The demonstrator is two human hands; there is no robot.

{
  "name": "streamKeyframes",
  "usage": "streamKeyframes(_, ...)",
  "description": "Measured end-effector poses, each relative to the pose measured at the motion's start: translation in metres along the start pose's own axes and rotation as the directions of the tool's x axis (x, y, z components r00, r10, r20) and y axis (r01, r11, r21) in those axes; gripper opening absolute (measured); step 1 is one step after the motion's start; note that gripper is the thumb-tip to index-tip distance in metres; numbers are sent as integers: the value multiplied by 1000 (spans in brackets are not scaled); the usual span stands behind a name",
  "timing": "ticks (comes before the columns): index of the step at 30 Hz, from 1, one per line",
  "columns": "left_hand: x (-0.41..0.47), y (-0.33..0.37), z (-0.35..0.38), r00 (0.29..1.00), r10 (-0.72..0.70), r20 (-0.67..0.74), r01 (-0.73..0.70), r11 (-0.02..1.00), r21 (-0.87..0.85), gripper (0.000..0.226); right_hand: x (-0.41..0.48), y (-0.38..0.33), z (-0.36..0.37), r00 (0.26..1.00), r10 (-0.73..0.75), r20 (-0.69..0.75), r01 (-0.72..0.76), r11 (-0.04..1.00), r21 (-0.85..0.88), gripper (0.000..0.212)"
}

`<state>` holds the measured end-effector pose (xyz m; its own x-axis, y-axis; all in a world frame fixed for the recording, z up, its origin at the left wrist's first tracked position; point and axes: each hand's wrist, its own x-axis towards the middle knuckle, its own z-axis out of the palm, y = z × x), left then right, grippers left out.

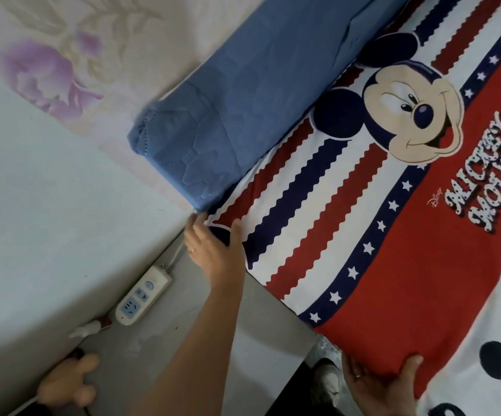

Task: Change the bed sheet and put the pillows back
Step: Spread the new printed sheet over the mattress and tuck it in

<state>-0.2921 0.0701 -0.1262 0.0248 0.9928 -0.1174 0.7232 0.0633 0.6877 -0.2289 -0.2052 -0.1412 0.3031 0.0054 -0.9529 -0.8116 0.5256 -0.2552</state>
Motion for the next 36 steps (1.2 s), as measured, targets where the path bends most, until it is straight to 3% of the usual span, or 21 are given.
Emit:
streamKeyframes(2,-5,-4,3,988,111,111,-119,991,69,60,-2,1,2,1000,9,-8,-9,1000,0,154)
streamKeyframes(5,3,-18,4,948,56,312,-106,984,143,76,0,1,1,999,20,-26,-20,1000,-12,152)
streamKeyframes(7,10,-17,1,935,25,353,-16,999,-29,79,1,1,-1,1000,8,-8,-8,1000,-11,150)
streamKeyframes(9,12,-6,-2,922,-123,367,209,956,-206,82,3,0,-2,1000,-4,-6,4,1000,-13,149)
streamKeyframes(11,11,2,-4,864,-296,406,435,846,-308,85,5,0,-3,1000,-5,-3,5,1000,-13,149)
streamKeyframes(13,17,-1,-2,772,-399,495,613,672,-415,90,5,1,-4,1000,6,7,-6,1000,-8,148)
streamKeyframes(15,28,-4,-1,684,-405,607,721,505,-475,97,5,1,-3,1000,5,2,-5,1000,-15,148)
streamKeyframes(17,38,-2,-3,642,-353,681,759,421,-497,81,6,1,-3,1000,-10,0,10,1000,-8,150)
streamKeyframes(20,43,-2,-2,595,-257,762,774,440,-456,63,7,2,-4,1000,-3,-19,3,1000,-13,152)
streamKeyframes(25,43,-6,-3,548,-199,812,769,501,-397,67,8,4,-3,1000,10,-25,-11,999,-32,154)
streamKeyframes(27,44,-10,-1,557,-226,799,773,494,-399,71,9,5,-4,999,16,-28,-17,1000,-23,152)
streamKeyframes(29,42,-18,5,554,-350,756,790,507,-344,85,9,6,-5,999,19,-43,-20,999,-34,152)
streamKeyframes(32,37,-22,12,632,-520,574,729,650,-213,76,8,4,-4,998,-9,-62,5,998,-68,157)
streamKeyframes(36,28,-11,8,814,-484,322,555,812,-181,73,-12,3,-2,1000,27,-11,-28,996,-82,151)
